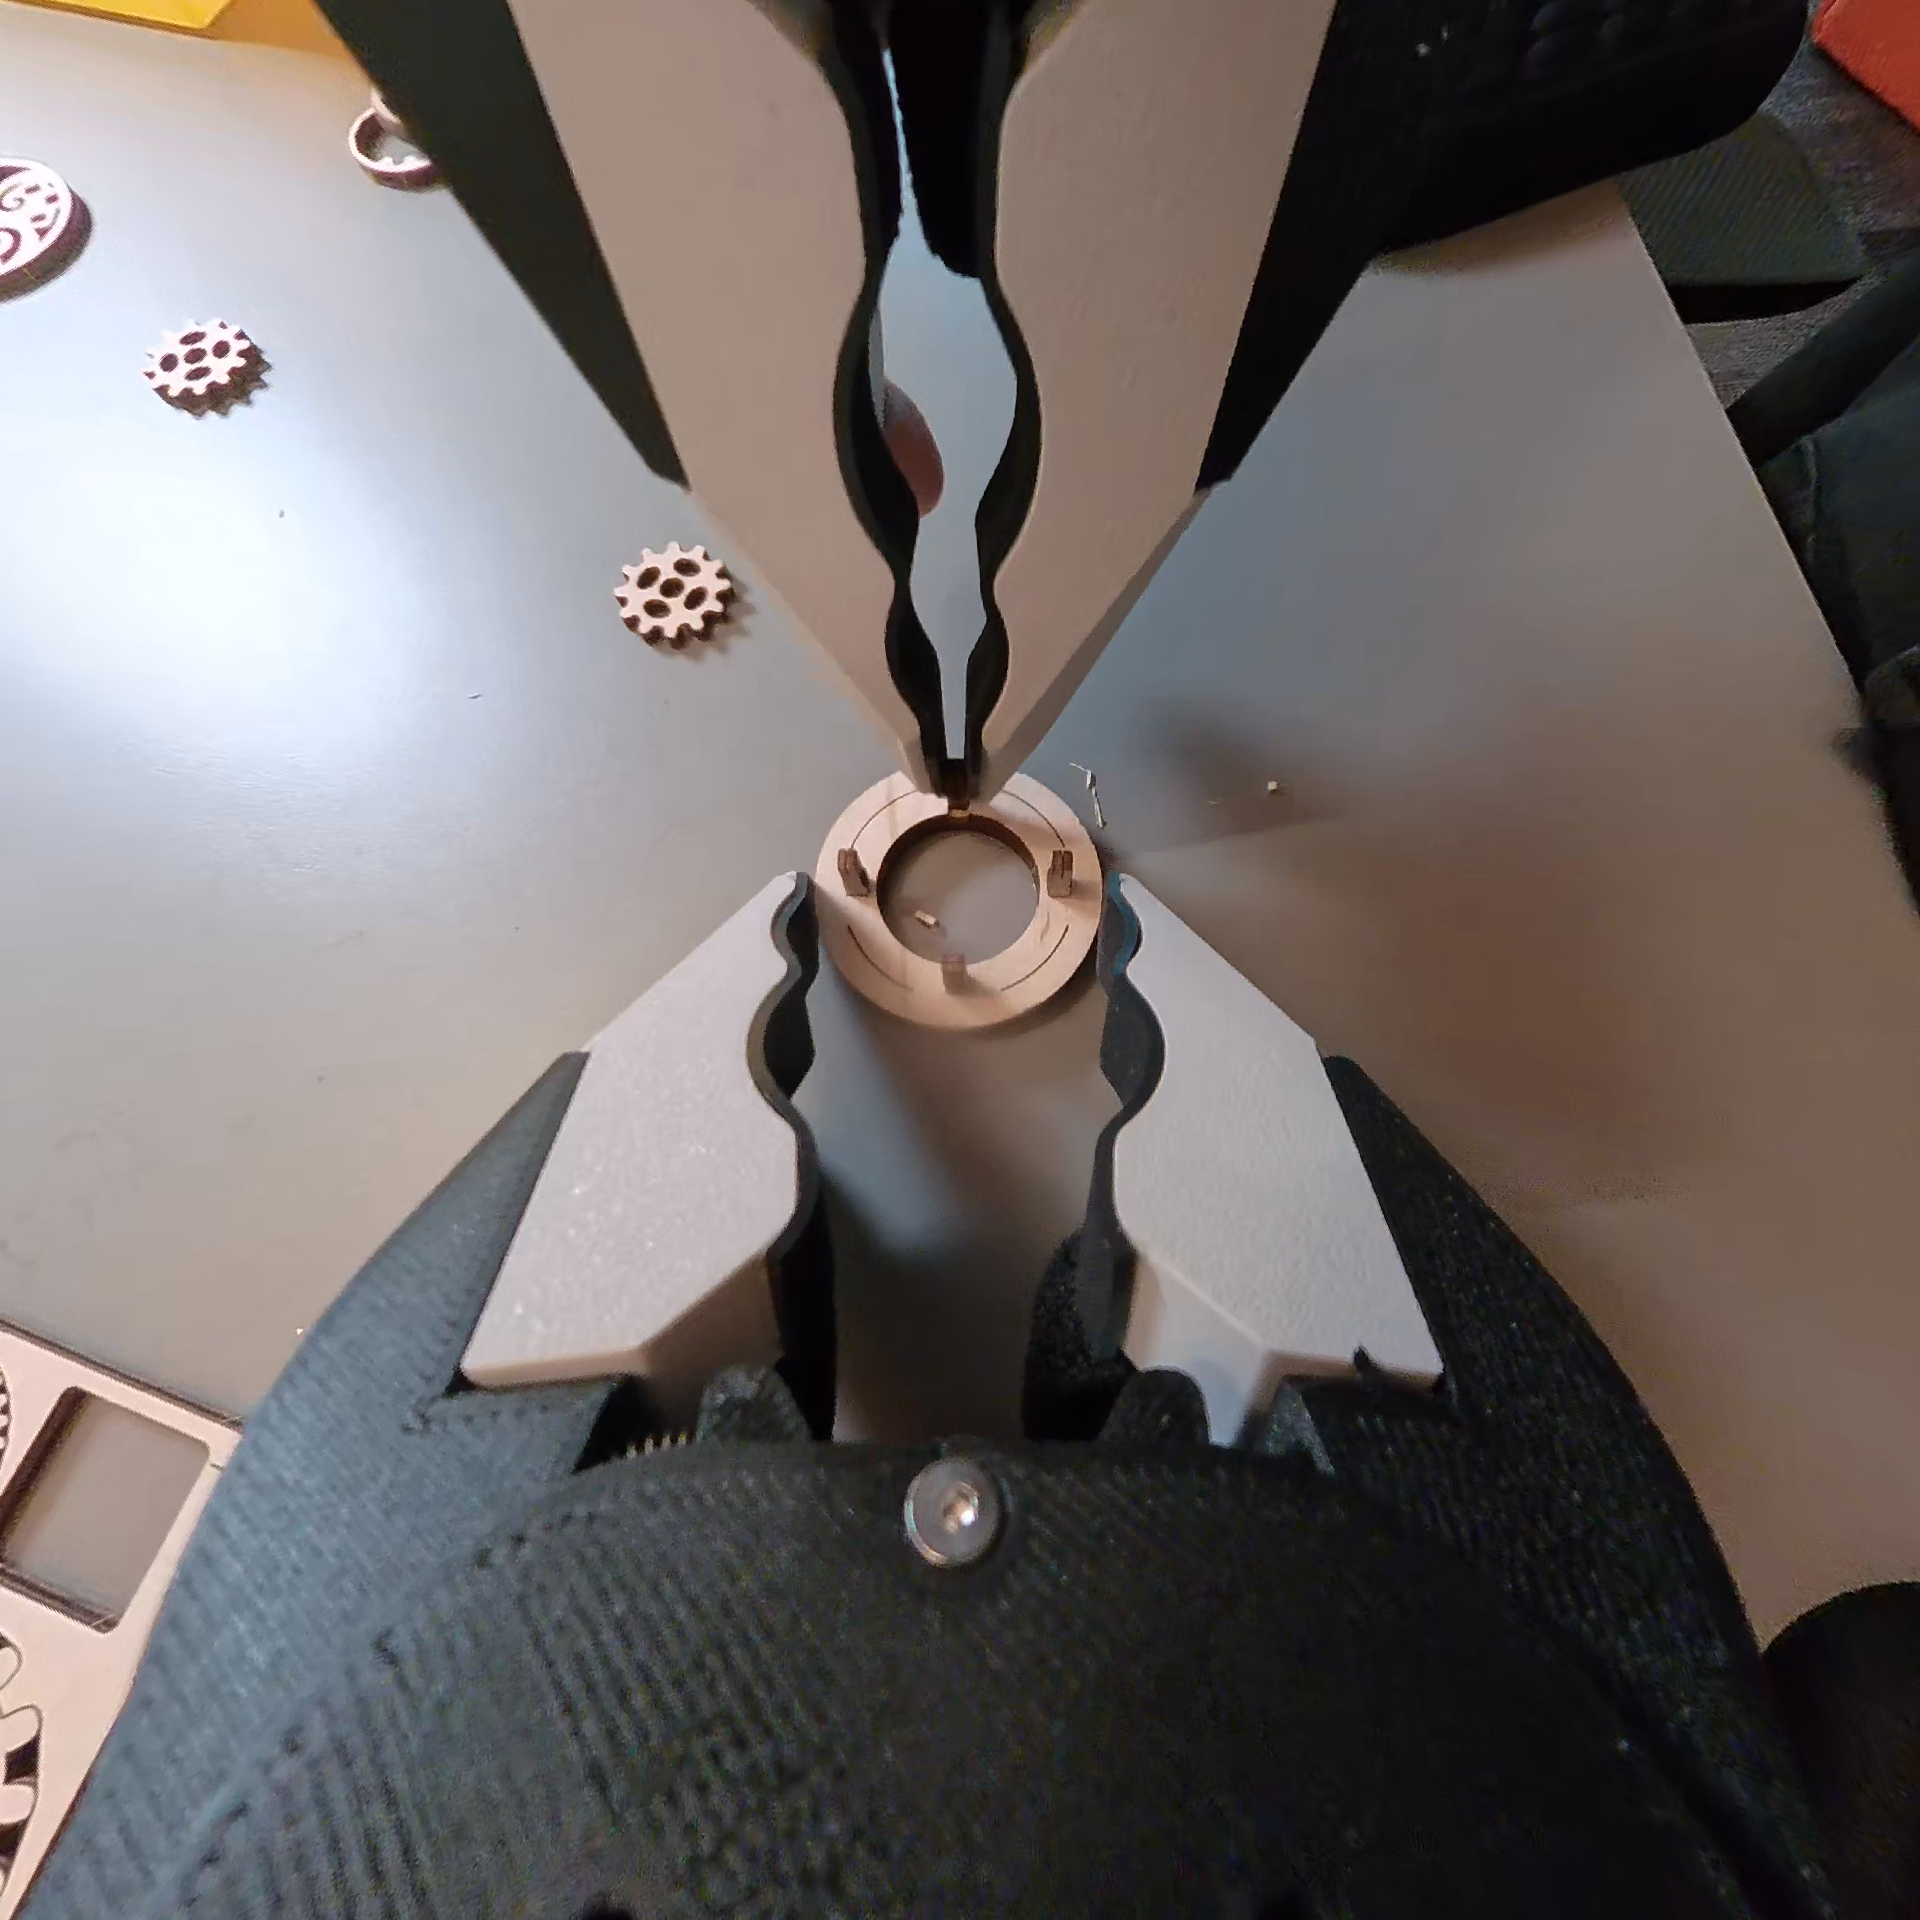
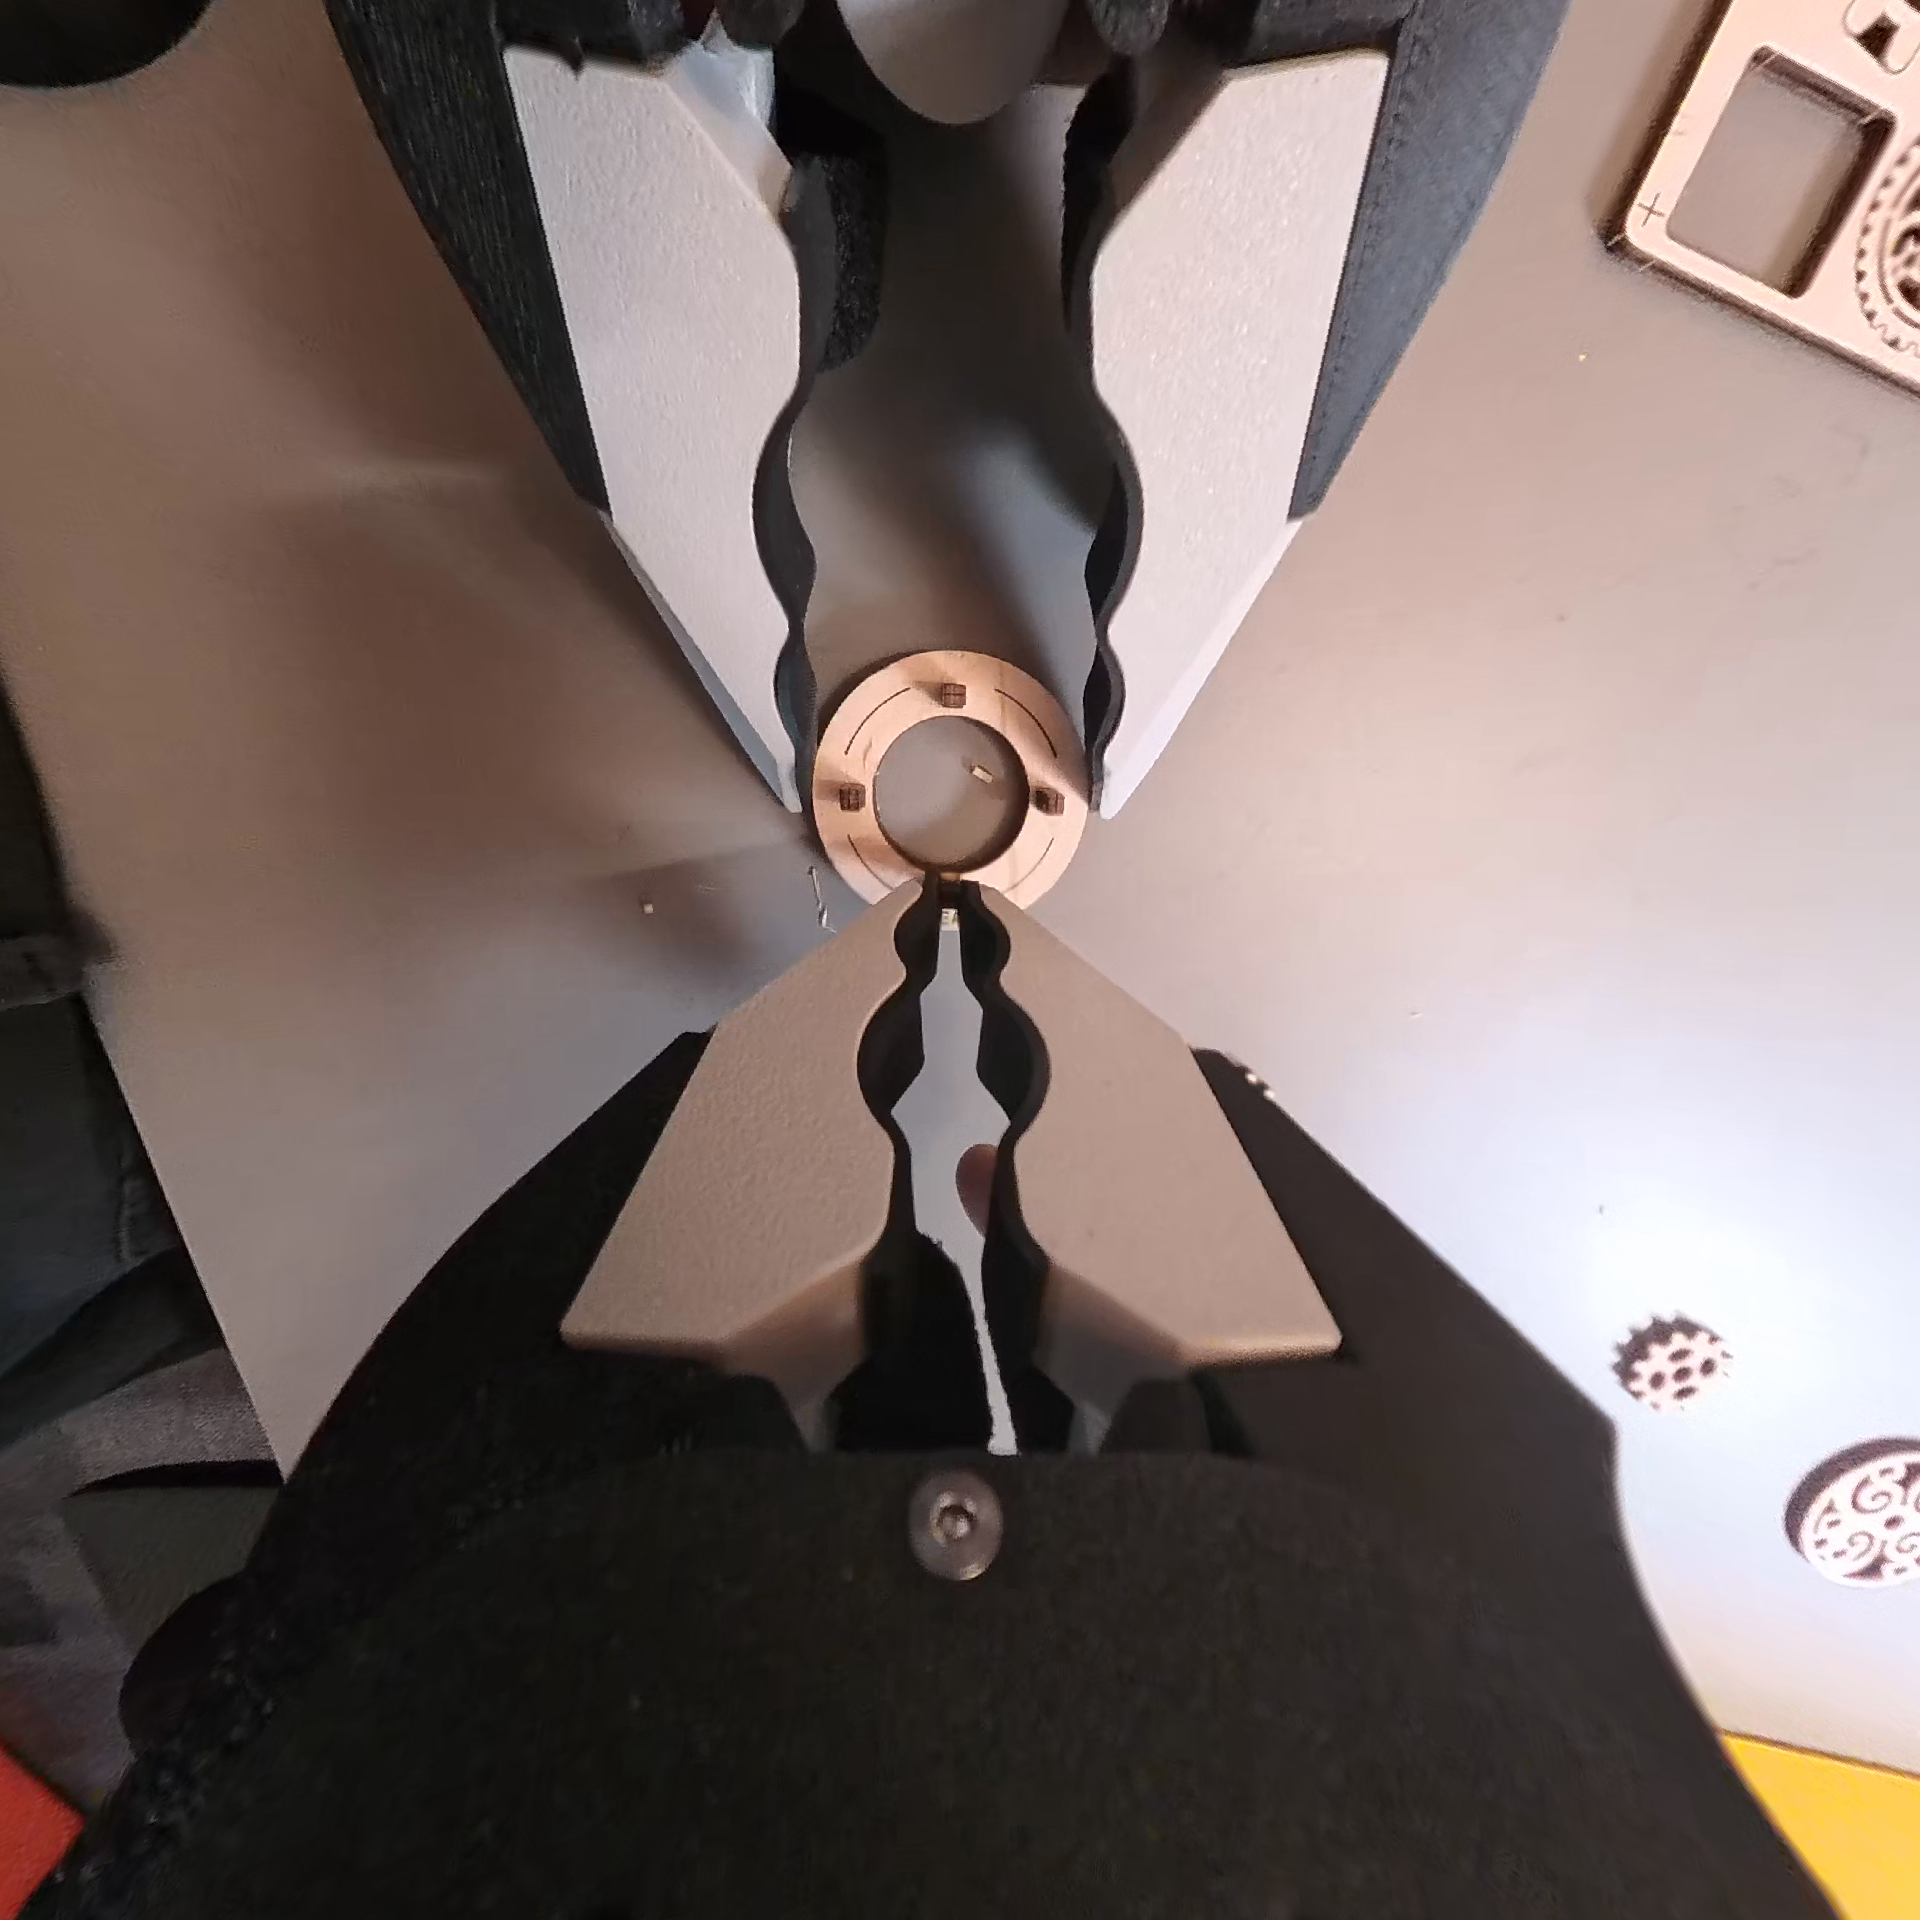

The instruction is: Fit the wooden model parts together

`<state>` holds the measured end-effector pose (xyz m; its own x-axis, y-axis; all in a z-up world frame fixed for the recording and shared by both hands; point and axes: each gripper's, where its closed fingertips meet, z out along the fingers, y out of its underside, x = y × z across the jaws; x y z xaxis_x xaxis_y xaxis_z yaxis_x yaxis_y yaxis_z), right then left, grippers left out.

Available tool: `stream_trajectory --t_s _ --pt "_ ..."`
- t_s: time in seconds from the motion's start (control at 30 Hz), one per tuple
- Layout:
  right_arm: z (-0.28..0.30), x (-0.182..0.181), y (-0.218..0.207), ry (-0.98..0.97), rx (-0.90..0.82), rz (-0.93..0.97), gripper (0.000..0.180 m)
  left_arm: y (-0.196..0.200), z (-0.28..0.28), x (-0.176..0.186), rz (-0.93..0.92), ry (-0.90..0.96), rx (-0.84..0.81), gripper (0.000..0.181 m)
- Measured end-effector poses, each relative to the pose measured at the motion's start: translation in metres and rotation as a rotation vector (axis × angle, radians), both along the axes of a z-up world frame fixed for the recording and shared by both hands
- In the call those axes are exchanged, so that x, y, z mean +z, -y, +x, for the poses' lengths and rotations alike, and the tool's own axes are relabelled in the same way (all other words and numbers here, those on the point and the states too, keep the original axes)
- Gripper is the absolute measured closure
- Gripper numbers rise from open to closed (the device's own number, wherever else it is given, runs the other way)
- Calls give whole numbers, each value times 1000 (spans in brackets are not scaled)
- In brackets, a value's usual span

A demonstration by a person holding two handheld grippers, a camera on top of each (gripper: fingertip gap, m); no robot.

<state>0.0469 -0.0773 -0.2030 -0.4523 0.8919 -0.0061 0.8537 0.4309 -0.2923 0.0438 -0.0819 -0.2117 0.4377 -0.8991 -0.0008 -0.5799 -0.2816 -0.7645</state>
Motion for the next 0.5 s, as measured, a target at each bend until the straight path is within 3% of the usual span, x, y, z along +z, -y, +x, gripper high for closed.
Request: stream_trajectory --t_s 0.5 --pt "2 -5 1 35 17 10 178 0 0 0 -9 4 -3 127"
